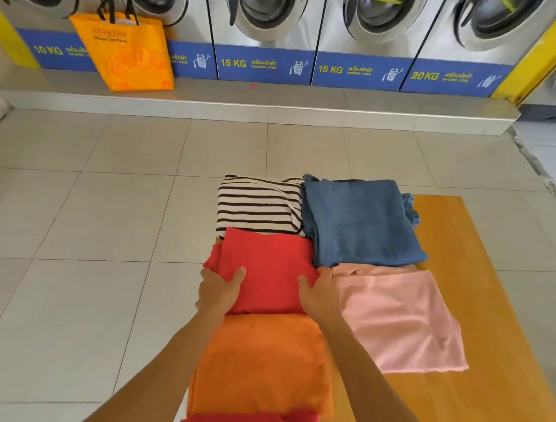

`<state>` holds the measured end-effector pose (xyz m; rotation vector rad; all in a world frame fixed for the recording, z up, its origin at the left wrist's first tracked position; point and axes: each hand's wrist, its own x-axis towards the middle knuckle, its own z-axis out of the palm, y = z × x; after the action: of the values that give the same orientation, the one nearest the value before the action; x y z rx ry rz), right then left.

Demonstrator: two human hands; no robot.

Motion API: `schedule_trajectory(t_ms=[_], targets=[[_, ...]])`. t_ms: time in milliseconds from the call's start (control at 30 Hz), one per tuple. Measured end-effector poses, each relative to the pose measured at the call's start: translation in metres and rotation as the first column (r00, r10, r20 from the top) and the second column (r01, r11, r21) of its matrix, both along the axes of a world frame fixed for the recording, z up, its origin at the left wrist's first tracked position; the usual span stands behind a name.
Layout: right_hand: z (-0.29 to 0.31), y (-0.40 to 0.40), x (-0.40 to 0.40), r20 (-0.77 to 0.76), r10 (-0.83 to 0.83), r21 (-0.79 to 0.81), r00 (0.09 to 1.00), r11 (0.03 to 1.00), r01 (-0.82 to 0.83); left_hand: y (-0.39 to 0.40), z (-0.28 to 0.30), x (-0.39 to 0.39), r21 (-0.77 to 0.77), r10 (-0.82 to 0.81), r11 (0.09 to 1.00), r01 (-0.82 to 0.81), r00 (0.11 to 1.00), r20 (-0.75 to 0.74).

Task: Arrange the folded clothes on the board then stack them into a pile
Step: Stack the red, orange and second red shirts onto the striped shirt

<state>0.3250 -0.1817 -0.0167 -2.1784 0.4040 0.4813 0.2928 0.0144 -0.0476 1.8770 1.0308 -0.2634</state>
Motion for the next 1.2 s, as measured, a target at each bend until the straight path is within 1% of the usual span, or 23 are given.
schedule_trajectory(t_ms=[100,167,200,267,300,367,500,567,633,733,800,867,933,967,1100,1200], targets=[[-0.008,0.005,0.008,-0.012,-0.082,0.039,0.997,0.996,0.083,-0.003,0.005,0.005,-0.048,0.063,0.997,-0.063,0.998,-0.008],[-0.009,0.007,0.013,-0.088,-0.121,0.109,0.989,0.985,0.131,-0.005,0.011,0.009,-0.133,0.119,0.984,-0.122,0.992,-0.032],[-0.008,0.008,0.013,-0.13,-0.116,0.142,0.985,0.981,0.134,-0.005,0.015,0.01,-0.172,0.133,0.975,-0.138,0.99,-0.044],[-0.005,0.009,0.014,-0.165,-0.046,0.192,0.985,0.978,0.078,-0.004,0.024,0.011,-0.206,0.101,0.973,-0.103,0.995,-0.017],[-0.001,0.01,0.015,-0.148,-0.012,0.207,0.989,0.977,0.043,-0.002,0.031,0.012,-0.205,0.082,0.976,-0.075,0.996,0.023],[0.011,0.009,0.022,-0.06,0.04,0.237,0.997,0.971,-0.025,0.007,0.049,0.019,-0.196,0.073,0.98,-0.046,0.989,0.132],[0.049,0.011,0.056,0.159,0.058,0.301,0.986,0.948,-0.104,0.03,0.09,0.048,-0.184,0.133,0.98,-0.071,0.927,0.352],[0.06,0.018,0.082,0.245,0.071,0.287,0.967,0.947,-0.143,0.039,0.101,0.07,-0.121,0.116,0.99,-0.07,0.893,0.435],[0.066,0.027,0.112,0.319,0.09,0.24,0.944,0.955,-0.172,0.045,0.105,0.097,-0.068,0.091,0.995,-0.067,0.877,0.472],[0.06,0.04,0.155,0.376,0.113,0.16,0.92,0.97,-0.185,0.053,0.094,0.14,-0.038,0.065,0.998,-0.053,0.889,0.452],[0.042,0.043,0.177,0.372,0.139,0.105,0.918,0.976,-0.191,0.057,0.077,0.162,-0.01,0.036,0.999,-0.035,0.916,0.4],[0.016,0.04,0.189,0.319,0.158,0.058,0.934,0.981,-0.185,0.06,0.056,0.174,0.034,-0.006,0.999,-0.005,0.949,0.315],[-0.007,0.039,0.189,0.269,0.129,0.066,0.954,0.986,-0.151,0.063,0.035,0.176,0.064,-0.052,0.997,0.04,0.979,0.195],[-0.014,0.039,0.188,0.268,0.109,0.076,0.957,0.988,-0.133,0.064,0.027,0.175,0.073,-0.067,0.996,0.055,0.985,0.16],[-0.026,0.044,0.187,0.334,0.085,0.034,0.939,0.994,-0.102,0.069,0.015,0.177,0.107,-0.098,0.991,0.083,0.986,0.138],[-0.026,0.041,0.187,0.323,0.103,0.048,0.941,0.991,-0.125,0.071,0.014,0.175,0.068,-0.07,0.996,0.06,0.987,0.146]])
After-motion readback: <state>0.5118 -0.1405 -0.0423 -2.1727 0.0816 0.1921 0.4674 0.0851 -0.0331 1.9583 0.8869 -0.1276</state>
